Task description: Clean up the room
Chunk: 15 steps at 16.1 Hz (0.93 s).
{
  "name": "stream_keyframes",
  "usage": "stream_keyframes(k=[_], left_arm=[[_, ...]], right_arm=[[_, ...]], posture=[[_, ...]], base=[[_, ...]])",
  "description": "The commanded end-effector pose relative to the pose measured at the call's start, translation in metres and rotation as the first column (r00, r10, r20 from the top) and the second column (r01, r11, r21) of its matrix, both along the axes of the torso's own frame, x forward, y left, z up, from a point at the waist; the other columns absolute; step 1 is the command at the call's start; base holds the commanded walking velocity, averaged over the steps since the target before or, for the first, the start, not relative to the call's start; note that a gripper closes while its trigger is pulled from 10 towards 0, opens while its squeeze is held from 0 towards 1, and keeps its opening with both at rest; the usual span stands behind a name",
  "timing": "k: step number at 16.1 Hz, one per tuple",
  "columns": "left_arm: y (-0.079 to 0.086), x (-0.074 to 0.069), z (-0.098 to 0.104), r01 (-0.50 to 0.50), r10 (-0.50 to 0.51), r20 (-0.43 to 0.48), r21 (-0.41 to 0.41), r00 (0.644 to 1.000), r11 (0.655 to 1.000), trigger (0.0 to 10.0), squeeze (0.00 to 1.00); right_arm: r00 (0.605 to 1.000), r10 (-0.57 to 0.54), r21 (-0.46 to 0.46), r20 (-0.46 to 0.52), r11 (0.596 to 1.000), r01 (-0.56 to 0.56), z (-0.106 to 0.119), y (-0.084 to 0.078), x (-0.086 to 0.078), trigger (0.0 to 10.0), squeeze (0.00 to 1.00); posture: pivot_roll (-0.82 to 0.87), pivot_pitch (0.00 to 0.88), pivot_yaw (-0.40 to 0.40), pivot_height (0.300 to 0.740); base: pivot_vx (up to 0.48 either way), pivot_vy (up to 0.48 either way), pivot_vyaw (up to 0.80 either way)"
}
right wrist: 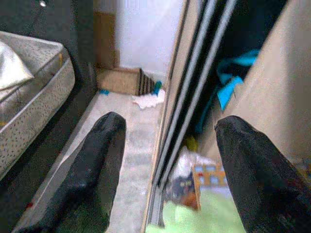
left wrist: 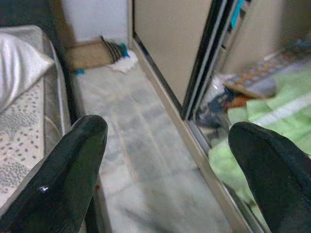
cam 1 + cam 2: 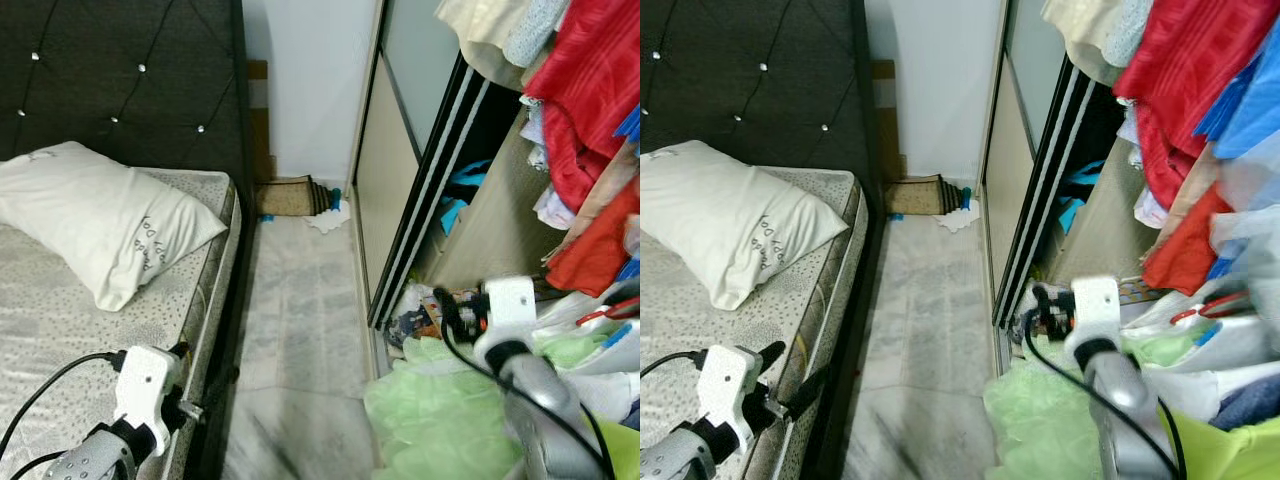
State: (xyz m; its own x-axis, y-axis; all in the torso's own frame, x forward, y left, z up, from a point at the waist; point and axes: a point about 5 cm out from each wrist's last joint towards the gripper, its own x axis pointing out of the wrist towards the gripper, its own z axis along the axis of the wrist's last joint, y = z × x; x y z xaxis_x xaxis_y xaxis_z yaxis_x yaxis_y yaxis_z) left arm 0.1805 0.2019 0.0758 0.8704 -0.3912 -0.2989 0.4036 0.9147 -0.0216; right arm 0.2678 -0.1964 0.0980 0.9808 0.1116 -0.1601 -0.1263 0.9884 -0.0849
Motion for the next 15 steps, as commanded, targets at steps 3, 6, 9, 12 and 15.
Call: stream_keyframes(k=[3,6,9,12,15], left_arm=[[-0.018,0.024,0.017,0.007,-0.023,0.179,0.086,0.984,0.996,10.0,0.0],[-0.02,0.023,0.021,-0.156,0.131,0.275,0.072,0.952,0.985,10.0,0.0],[-0.005,0.006,0.015,-0.371,0.362,0.25,-0.011,0.898,0.928,10.0,1.0],[-0.001,0.004,0.011,-0.409,0.399,0.233,-0.009,0.887,0.913,10.0,1.0],[-0.001,0.007,0.01,-0.404,0.398,0.22,-0.017,0.891,0.914,10.0,1.0]], right_arm=[[1.0,0.018,0.001,-0.017,1.0,-0.018,-0.003,0.004,0.005,10.0,0.0],[1.0,-0.009,-0.009,0.016,1.0,0.009,0.001,0.001,0.002,10.0,0.0],[1.0,-0.025,0.024,0.01,0.999,0.024,0.0,0.001,0.001,10.0,1.0],[1.0,0.02,0.036,0.005,0.999,-0.02,-0.003,0.014,0.004,10.0,1.0],[1.0,-0.007,0.044,0.018,0.999,0.006,0.0,0.011,0.007,10.0,1.0]], posture=[[0.02,0.0,-0.09,0.74],[-0.01,0.0,-0.06,0.74],[0.02,0.0,-0.078,0.74],[0.03,0.0,-0.086,0.74],[0.02,0.0,-0.075,0.74]], base=[[0.0,0.0,0.0],[0.0,0.0,0.0],[0.0,0.0,0.0],[0.0,0.0,0.0],[0.0,0.0,0.0]])
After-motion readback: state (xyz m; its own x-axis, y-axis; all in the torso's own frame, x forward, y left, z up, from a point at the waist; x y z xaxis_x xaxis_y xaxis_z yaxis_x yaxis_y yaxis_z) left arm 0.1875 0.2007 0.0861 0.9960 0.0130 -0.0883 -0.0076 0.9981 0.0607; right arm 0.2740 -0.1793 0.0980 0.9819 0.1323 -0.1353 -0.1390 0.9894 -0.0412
